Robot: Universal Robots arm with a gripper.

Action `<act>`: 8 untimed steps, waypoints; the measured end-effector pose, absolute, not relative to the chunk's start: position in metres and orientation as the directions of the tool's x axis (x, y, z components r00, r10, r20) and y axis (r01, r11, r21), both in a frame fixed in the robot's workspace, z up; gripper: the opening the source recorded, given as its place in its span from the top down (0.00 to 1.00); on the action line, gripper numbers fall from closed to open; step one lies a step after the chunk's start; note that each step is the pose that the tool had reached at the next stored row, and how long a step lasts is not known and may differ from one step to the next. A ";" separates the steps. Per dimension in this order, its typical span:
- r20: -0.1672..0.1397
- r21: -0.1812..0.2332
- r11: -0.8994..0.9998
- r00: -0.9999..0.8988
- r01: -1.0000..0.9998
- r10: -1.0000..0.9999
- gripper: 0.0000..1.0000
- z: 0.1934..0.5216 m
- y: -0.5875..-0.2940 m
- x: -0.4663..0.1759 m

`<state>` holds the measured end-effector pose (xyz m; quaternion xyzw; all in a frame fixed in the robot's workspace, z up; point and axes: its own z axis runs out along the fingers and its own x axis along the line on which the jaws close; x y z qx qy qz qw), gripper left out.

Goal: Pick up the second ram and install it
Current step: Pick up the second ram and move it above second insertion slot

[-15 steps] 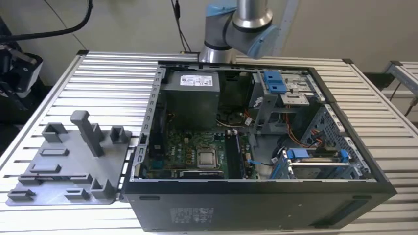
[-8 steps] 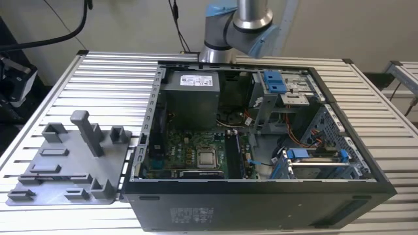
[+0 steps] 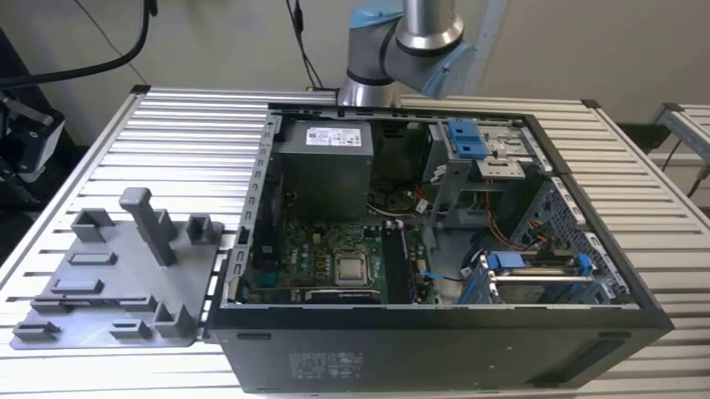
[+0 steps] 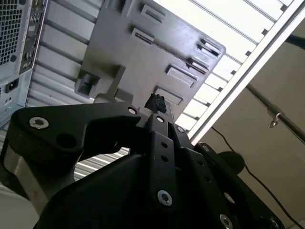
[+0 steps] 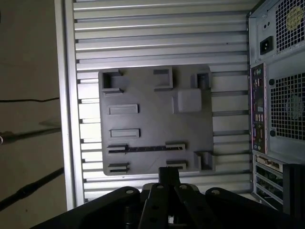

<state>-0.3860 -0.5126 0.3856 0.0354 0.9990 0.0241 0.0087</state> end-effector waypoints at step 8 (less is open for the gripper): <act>-0.016 0.049 0.996 -0.997 0.070 0.071 0.89 0.385 -0.513 -0.386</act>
